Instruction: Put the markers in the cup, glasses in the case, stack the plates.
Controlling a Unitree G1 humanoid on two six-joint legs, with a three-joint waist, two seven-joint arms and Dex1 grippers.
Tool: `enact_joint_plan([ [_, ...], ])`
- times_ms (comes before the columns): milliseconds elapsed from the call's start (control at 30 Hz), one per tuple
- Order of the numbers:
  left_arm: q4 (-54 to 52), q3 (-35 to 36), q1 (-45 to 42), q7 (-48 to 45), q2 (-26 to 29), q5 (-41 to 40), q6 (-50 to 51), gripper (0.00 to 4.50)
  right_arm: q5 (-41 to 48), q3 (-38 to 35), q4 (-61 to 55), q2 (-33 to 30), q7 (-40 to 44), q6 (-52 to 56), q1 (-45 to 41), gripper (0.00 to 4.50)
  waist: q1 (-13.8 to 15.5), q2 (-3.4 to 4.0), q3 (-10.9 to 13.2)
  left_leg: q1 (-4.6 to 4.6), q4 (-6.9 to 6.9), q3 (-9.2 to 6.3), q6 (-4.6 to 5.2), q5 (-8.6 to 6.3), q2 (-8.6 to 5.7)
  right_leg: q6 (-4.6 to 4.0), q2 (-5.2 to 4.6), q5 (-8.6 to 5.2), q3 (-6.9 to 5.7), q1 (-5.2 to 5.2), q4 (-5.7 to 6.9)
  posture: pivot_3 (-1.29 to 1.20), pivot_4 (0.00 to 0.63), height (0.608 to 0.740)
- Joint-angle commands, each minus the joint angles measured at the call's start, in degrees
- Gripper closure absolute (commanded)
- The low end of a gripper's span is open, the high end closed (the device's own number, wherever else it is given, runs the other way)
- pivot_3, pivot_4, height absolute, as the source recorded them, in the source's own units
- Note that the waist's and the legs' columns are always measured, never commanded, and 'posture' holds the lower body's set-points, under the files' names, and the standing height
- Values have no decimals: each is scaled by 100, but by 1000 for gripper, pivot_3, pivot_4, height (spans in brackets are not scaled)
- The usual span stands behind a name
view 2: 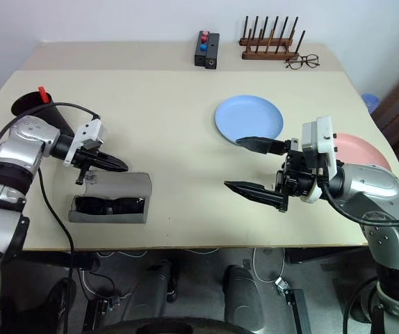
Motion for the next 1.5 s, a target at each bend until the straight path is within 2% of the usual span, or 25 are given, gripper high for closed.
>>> enact_joint_plan([
  [33, -345, -120, 50, -20, 214, -346, 163, 4426, -44, -65, -32, 18, -11, -128, -51, 0, 4, 0, 0, 0, 0, 0, 0, 0, 0, 0, 0, 0, 0, 0, 0, 0, 150, 740],
  [633, -1232, -681, 540, -20, 887, -1163, 380, 4426, -235, -23, 62, 35, -50, -230, -102, 0, -1, 0, 0, 1, 0, 0, 0, 0, 0, -1, 0, 0, 0, 0, 0, 0, 150, 740],
  [900, -2002, -818, 958, -20, 1214, -1634, 564, 4426, -314, 15, 97, 57, -62, -252, -149, 0, 0, 3, -1, 3, -2, 1, 0, 0, 1, -1, 0, -1, 1, 0, 0, 0, 150, 740],
  [1200, -2409, -713, 1250, -20, 1412, -1750, 612, 4426, -382, 29, 98, 99, -83, -274, -179, 0, 0, 3, -2, 2, -2, 1, -1, 0, 1, -1, -1, -1, 1, 0, -2, 0, 150, 740],
  [1500, -2337, -185, 788, -20, 1327, -1970, 1243, 4426, -431, 13, 214, 144, -218, -216, -254, 0, 1, 3, -2, 2, -1, 1, -1, 0, 1, -1, -1, -1, 0, 0, -2, 0, 150, 740],
])
